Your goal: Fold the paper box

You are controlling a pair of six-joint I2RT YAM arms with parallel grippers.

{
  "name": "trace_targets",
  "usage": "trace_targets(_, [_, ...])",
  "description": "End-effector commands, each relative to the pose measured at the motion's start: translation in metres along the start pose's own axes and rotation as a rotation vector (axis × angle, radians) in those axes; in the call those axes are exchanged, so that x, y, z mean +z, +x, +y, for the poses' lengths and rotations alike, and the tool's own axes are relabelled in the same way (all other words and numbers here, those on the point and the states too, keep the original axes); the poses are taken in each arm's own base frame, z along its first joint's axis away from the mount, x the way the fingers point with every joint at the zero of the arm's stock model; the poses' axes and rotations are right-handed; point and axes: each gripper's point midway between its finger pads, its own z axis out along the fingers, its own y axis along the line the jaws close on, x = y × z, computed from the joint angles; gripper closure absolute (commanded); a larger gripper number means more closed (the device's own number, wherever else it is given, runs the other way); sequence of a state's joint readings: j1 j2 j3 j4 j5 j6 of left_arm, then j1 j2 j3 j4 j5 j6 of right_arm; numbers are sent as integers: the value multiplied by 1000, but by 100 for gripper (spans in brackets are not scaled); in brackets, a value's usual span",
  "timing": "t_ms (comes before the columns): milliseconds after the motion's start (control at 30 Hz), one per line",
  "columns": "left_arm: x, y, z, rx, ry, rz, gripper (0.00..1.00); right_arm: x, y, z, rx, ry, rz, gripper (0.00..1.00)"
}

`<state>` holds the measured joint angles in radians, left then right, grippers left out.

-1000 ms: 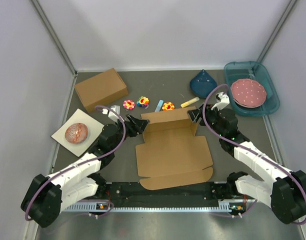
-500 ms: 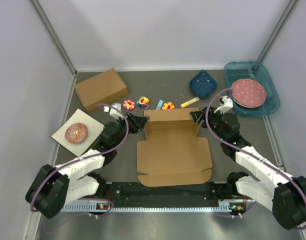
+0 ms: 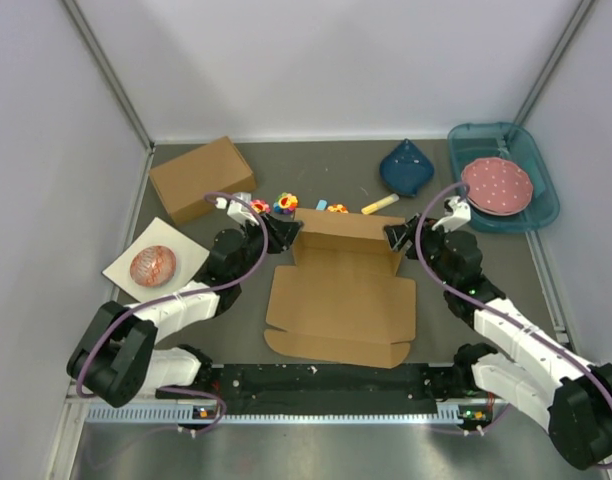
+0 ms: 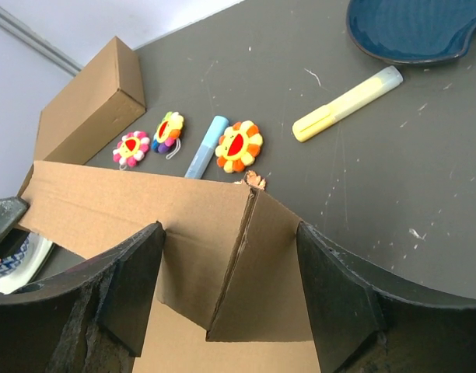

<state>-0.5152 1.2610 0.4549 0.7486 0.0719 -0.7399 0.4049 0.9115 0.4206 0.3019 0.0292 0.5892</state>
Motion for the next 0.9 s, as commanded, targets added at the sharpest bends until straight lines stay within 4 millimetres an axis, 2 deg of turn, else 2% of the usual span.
trace_targets(0, [-14, 54, 23, 19, -49, 206, 57, -11, 42, -10, -21, 37, 194, 31])
trace_targets(33, [-15, 56, 24, 19, -49, 210, 58, -10, 38, -5, -15, 23, 192, 31])
trace_targets(167, [-19, 58, 19, 13, -24, 220, 58, -6, 45, -9, 1, 30, 216, 32])
trace_targets(300, [-25, 57, 11, 12, 6, 222, 58, -4, 61, -25, 20, 63, 249, 33])
trace_targets(467, [-36, 62, 12, 4, 13, 233, 59, -3, 84, -39, 32, 86, 295, 36])
trace_targets(700, [-46, 78, 30, 0, -25, 254, 59, -13, 121, -62, 79, 142, 358, 39])
trace_targets(867, [-50, 105, 48, -40, -66, 311, 60, -22, 145, -74, 136, 184, 408, 40])
